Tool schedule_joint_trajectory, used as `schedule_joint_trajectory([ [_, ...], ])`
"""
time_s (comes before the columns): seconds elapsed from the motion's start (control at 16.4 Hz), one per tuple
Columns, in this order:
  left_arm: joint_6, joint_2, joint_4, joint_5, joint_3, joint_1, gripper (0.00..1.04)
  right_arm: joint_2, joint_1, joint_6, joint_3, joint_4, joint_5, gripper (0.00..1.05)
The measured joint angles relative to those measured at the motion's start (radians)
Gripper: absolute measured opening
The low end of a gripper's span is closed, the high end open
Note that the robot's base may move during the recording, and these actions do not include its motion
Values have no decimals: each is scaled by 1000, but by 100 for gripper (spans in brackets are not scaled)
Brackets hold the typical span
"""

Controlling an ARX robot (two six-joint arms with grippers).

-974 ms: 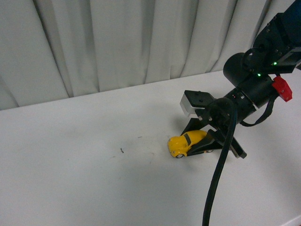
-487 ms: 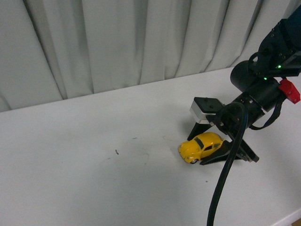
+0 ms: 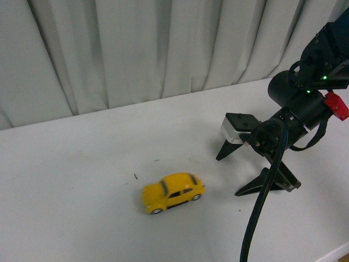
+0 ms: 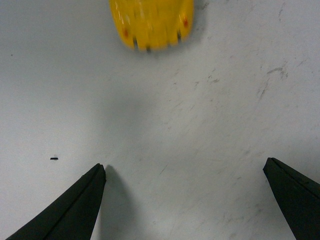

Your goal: Wind up and store yellow beetle toy

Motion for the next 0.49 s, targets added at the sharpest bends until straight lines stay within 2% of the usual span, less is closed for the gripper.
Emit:
schedule_joint_trajectory([
  [0.49, 0, 0, 0, 0, 0, 0, 98, -5, 0, 2, -8, 8, 0, 98],
])
